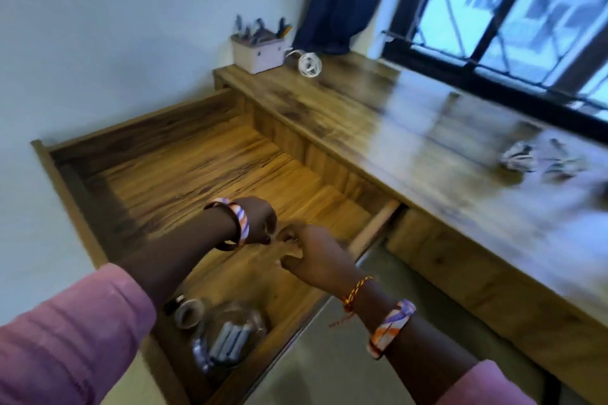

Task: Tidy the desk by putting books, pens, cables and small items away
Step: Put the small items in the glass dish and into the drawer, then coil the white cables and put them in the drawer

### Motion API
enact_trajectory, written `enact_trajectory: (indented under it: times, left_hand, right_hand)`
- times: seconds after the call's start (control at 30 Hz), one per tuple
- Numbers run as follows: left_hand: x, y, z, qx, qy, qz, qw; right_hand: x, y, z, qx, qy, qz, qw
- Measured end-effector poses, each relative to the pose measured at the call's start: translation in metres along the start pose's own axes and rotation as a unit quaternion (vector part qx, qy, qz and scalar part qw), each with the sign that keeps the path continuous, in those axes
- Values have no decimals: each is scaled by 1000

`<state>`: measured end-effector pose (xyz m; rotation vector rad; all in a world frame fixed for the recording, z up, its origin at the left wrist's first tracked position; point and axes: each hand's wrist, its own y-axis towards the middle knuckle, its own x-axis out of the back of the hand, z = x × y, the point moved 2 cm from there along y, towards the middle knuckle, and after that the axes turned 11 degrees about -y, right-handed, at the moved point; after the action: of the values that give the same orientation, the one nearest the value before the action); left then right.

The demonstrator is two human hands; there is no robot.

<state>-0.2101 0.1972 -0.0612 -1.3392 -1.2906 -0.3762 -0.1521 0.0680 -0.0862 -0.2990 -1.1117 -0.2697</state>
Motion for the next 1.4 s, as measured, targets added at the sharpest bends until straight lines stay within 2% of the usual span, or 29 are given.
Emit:
enact_trajectory:
  times: [0.23, 0.43, 0.6, 0.77, 0.9, 1.0, 1.1, 1.17, 1.23, 1.3, 1.4]
  left_hand:
    - [21, 51, -200, -178, 31, -94, 979]
    - [5, 94, -340, -279, 6, -99, 955]
    - [-14, 129, -413, -313, 43, -50, 947]
    - [-17, 170, -469, -339, 63, -36, 938]
    - [-18, 216, -516, -368, 71, -23, 927]
    - [-14, 254, -553, -378, 84, -14, 922]
    - [-11, 281, -585, -394, 99, 0, 914]
    - [-8, 294, -602, -404, 95, 6, 910]
    - [-4, 303, -612, -418, 97, 8, 903]
    - [0, 308, -617, -422, 100, 14, 901]
    - [8, 309, -617, -417, 88, 14, 905]
  right_hand:
    - [95, -86, -135, -107, -26, -126, 986]
    - [137, -187, -254, -224, -42, -185, 956]
    - [151, -246, -330, -309, -19, -207, 928]
    - [163, -279, -406, -382, -15, -230, 895]
    - [193, -292, -467, -431, -70, -239, 868]
    - [223, -306, -519, -501, -149, -271, 808]
    - [245, -327, -570, -635, -194, -248, 706]
    - [259, -339, -594, -688, -171, -244, 661]
    - [268, -344, -612, -700, -153, -246, 653]
    - [269, -338, -620, -702, -156, -190, 668]
    - [265, -323, -619, -701, -210, -116, 672]
